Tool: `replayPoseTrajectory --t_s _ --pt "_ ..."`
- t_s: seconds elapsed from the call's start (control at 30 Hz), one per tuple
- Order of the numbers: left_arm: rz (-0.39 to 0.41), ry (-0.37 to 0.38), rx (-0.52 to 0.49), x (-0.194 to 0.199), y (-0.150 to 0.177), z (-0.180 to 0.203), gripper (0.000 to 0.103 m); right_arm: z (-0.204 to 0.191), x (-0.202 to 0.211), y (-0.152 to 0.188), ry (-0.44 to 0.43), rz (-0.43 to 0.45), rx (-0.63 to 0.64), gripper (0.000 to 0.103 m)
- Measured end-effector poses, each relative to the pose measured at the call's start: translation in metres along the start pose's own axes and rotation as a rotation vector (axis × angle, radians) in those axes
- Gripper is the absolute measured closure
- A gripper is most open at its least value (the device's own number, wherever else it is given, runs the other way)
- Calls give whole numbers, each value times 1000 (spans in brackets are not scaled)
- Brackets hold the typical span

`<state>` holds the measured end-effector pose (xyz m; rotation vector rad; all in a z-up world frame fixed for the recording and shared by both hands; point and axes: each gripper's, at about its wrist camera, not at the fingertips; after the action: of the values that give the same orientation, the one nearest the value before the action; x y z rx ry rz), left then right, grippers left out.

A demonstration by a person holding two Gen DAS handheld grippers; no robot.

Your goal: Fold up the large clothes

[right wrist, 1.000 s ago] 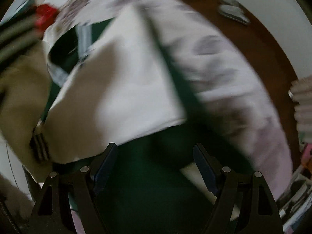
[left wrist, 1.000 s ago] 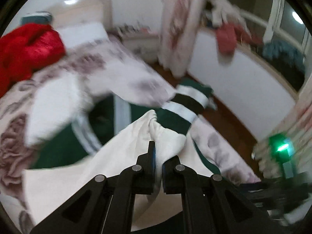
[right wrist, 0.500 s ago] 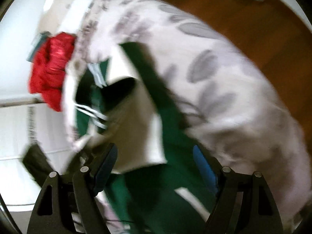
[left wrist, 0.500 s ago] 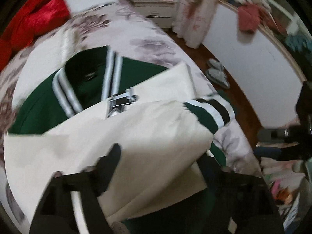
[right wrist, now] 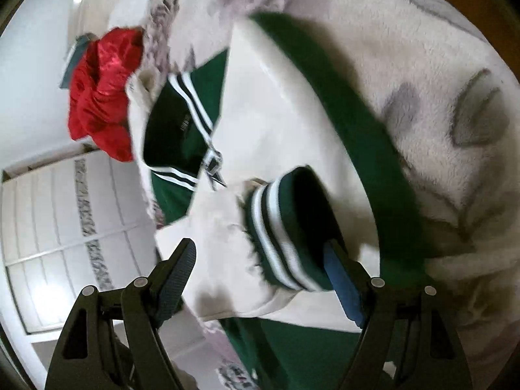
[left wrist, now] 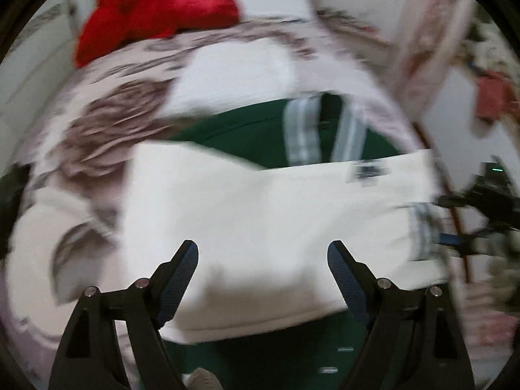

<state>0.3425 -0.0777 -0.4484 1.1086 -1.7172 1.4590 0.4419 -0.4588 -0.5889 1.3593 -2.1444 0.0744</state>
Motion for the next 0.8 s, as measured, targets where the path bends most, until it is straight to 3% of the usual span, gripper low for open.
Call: replayPoseTrajectory --t_s 0.1,0.13,0.2,0.37,0.4,0.53,0.57,0.63,0.7,0.73,0.77,0.8 --pt "-60 -161 21 -40 9 -28 22 -1 -28 3 87 -50 34 25" --pt "-73 -187 29 -48 11 -34 22 -8 -36 5 139 -51 94 40" --pt "-127 -223 46 -71 14 -47 22 -22 -43 10 194 -45 177 93" --pt "-120 -152 90 -79 7 -55 16 -54 12 0 289 221 252 94" --pt "-115 -134 84 -81 4 -52 15 -51 16 -7 320 231 247 94" --pt "-154 -151 38 -98 -4 -31 14 -30 -6 -34 381 45 165 92" --pt "-148 -167 31 -94 -7 -29 14 -38 -4 -34 416 28 181 82" --pt "-67 -249 4 -69 -13 -28 14 -61 6 -30 444 53 257 76" --pt "16 -385 -30 -48 -14 -30 14 -101 17 -15 433 127 379 54" --pt "48 -465 -47 -42 -14 -31 14 -114 14 -11 403 133 417 49" --pt "67 -537 -59 -40 -14 -34 14 -130 -4 -8 344 86 462 42" --pt "71 -601 -62 -42 -13 -38 14 -137 -23 -10 312 17 482 41"
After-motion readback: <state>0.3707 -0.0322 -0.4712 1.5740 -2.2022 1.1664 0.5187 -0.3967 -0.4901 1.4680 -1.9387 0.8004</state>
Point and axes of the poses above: each gripper's, at about its wrist camera, not at the fingertips, and x roughly against the way its jaws point, z to its right, y to its underside, and after that the axes turned 14 degrees about -y, right-handed
